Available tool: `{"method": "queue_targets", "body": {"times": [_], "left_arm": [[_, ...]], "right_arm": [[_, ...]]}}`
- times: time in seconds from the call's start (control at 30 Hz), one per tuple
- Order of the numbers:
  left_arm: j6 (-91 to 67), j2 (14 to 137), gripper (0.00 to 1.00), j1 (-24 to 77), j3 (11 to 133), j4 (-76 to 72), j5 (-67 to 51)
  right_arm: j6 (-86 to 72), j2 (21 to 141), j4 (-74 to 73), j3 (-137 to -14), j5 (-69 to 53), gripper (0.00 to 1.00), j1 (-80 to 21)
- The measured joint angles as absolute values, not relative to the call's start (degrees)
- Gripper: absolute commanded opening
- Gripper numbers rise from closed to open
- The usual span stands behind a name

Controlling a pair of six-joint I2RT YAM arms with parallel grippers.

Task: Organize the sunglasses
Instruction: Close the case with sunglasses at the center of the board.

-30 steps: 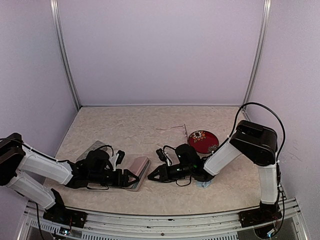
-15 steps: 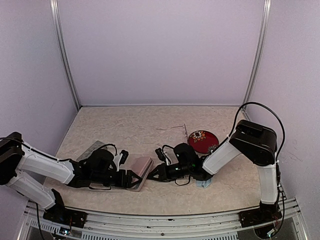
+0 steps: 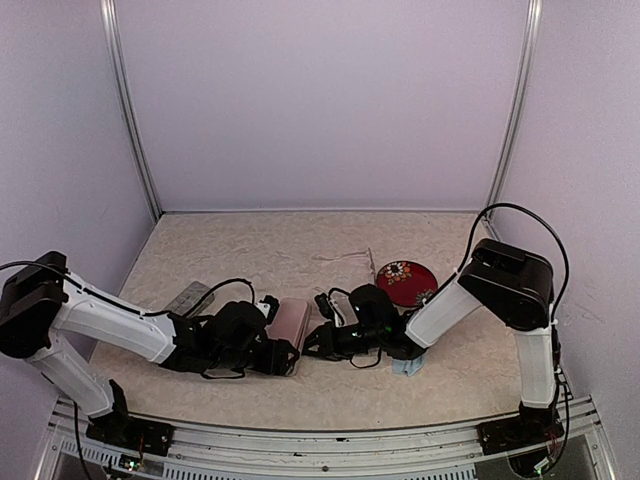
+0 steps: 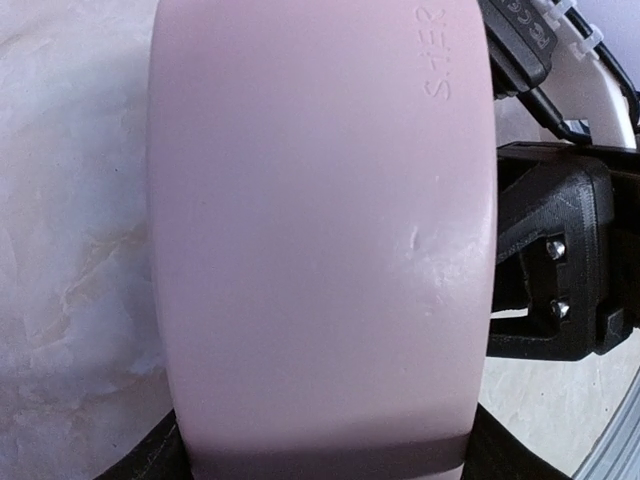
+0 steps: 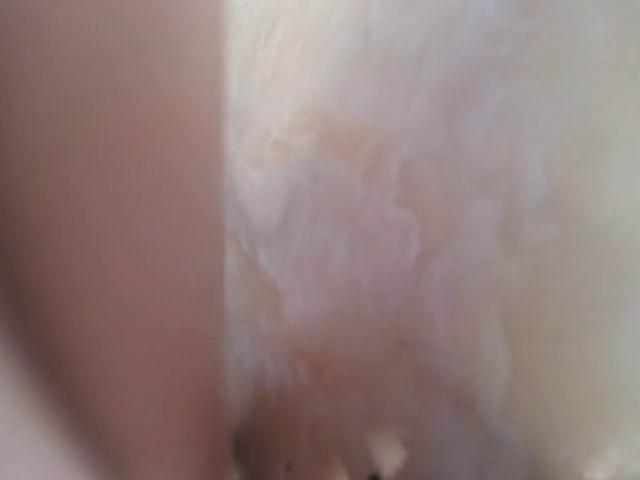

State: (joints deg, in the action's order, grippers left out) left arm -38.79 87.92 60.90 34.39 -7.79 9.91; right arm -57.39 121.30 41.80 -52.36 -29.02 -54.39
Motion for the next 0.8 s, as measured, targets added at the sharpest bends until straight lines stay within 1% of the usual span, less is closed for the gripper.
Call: {"method": "queue_targets", "body": {"times": [0.17,0.37,0.4,0.47,0.53,0.6,0.73,0.8], "left_arm": [[-39.7,88.9,0.79,61.6,34.9,-7.6,11.4],[-39.8,91.0,0.92,62.4,35.7,-7.5,10.3],[-39.6,91.2,0.97,62.6,35.8,-7.5,10.4],[-39.5,91.2,0.99,62.9,36.0,-7.5,10.1],[-39.6,91.2,0.97,63.1,36.1,-7.7,9.9],[-39.6,91.2,0.92,63.2,36.1,-7.7,9.9],[-39.8,91.4,0.76,63.2,36.2,-7.5,10.3],[-40.2,91.4,0.66,63.5,36.4,-7.0,10.8]], "right_arm": [[-57.9,121.3,41.8,-52.4,-28.3,0.21,-54.4],[-57.3,121.3,42.3,-52.3,-28.3,0.21,-54.4],[-57.1,121.3,42.4,-52.2,-28.3,0.21,-54.5],[-56.8,121.3,42.5,-52.2,-28.3,0.21,-54.5],[-56.6,121.3,42.5,-52.2,-28.3,0.21,-54.5],[-56.5,121.3,42.5,-52.2,-28.3,0.21,-54.5],[-56.4,121.3,42.5,-52.2,-28.3,0.21,-54.5],[-56.4,121.3,42.5,-52.2,-28.3,0.21,-54.5]]}}
